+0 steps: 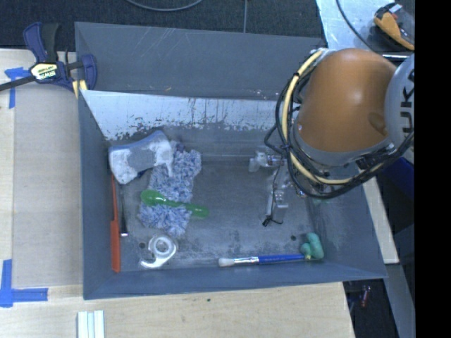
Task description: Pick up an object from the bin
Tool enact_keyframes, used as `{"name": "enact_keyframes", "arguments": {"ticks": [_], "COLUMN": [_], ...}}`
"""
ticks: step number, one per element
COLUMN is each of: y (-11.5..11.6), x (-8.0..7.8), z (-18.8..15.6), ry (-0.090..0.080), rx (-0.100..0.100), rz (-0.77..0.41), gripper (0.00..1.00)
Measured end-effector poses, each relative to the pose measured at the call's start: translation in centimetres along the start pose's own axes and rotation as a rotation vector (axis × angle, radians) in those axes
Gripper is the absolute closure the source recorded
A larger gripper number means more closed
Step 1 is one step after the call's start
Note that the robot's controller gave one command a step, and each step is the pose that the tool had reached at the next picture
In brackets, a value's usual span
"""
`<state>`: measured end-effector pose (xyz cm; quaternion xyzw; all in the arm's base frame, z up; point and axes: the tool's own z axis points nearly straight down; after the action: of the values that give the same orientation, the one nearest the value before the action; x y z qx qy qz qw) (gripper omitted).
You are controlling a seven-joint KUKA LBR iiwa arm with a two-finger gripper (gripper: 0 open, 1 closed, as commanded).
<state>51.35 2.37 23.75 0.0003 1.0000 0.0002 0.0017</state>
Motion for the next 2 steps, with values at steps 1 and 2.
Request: {"name": "enact_keyframes", "arguments": {"ticks": [1, 2], "y": [3.7, 6.5], "x": [2.6, 2.5], "z": [15.0, 7.4], "ry": [-0.005, -0.021], "rx": [0.0, 0.0], "rz": [-0.121, -0.144], "gripper": [0.0, 0.0]}}
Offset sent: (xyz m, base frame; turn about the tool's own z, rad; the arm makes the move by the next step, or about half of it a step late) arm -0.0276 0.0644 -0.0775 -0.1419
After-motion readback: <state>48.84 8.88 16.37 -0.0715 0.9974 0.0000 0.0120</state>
